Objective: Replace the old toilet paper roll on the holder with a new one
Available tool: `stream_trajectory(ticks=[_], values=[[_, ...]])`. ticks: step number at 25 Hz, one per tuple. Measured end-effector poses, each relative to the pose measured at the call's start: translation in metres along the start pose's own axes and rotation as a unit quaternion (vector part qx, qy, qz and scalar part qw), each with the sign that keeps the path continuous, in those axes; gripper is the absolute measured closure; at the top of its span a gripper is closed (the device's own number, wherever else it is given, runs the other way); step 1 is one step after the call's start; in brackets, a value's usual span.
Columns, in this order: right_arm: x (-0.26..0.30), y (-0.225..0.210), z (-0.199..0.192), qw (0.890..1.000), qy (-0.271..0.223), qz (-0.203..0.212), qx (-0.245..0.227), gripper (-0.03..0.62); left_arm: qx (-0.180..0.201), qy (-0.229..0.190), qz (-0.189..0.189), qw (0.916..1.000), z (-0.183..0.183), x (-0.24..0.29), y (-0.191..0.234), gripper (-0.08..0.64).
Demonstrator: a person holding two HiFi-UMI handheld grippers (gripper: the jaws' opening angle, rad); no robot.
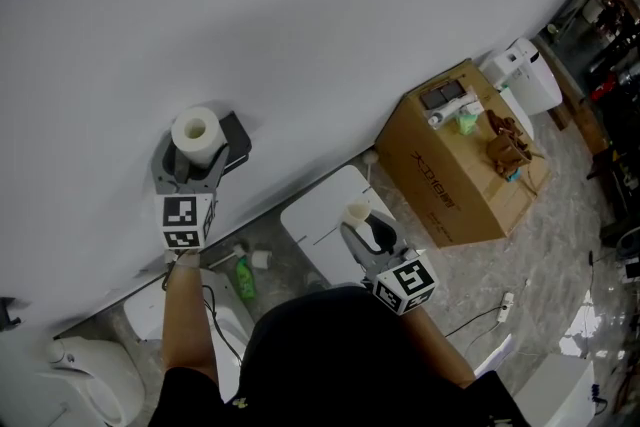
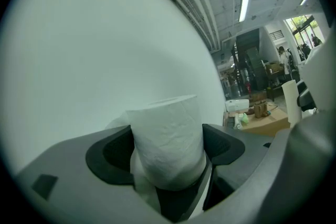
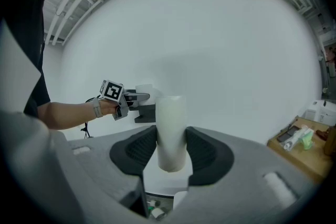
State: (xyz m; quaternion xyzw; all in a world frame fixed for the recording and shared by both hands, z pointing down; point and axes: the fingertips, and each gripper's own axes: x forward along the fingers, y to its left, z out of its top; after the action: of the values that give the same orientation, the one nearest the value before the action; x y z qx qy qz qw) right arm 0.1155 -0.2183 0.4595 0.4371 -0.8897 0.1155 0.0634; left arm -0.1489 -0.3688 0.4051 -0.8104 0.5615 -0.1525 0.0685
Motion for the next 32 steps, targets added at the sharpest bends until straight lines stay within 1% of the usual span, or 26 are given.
stream_trajectory(ticks=[7,14,18,24,27,28,29,30,32], values=[[-0.004,0.004,-0.003,1.000,-0.001,0.004,0.004,0.417,-0.011,0.010,0.001,0.9999,-0.003,0.000,0.001,0.152],[-0.013,0.006,-0.006,1.000,-0.002,0.001,0.007,0.417,-0.044,0.027,-0.008,0.9986,-0.006,-0.010,0.004,0.152],[-0.017,0.014,-0.007,1.000,-0.002,0.008,0.008,0.417,-0.059,0.034,-0.008,0.9976,-0.010,-0.023,0.002,0.153],[-0.015,0.027,-0.006,1.000,-0.006,0.026,0.008,0.417,-0.074,0.026,-0.014,0.9968,-0.006,-0.055,-0.008,0.153],[-0.011,0.035,-0.004,0.999,-0.006,0.038,0.005,0.417,-0.099,0.012,-0.020,0.9949,-0.003,-0.081,-0.015,0.155],[-0.009,0.038,-0.003,0.999,-0.007,0.042,0.003,0.417,-0.113,0.005,-0.023,0.9933,-0.002,-0.091,-0.017,0.163],[-0.006,0.042,-0.002,0.999,-0.007,0.047,0.002,0.417,-0.129,-0.003,-0.025,0.9913,-0.001,-0.102,-0.019,0.186],[-0.004,0.045,-0.001,0.999,-0.008,0.053,0.000,0.417,-0.144,-0.010,-0.025,0.9892,-0.001,-0.112,-0.022,0.190],[0.002,0.051,0.001,0.998,-0.008,0.065,-0.003,0.417,-0.155,-0.017,-0.017,0.9876,-0.002,-0.133,-0.026,0.198]])
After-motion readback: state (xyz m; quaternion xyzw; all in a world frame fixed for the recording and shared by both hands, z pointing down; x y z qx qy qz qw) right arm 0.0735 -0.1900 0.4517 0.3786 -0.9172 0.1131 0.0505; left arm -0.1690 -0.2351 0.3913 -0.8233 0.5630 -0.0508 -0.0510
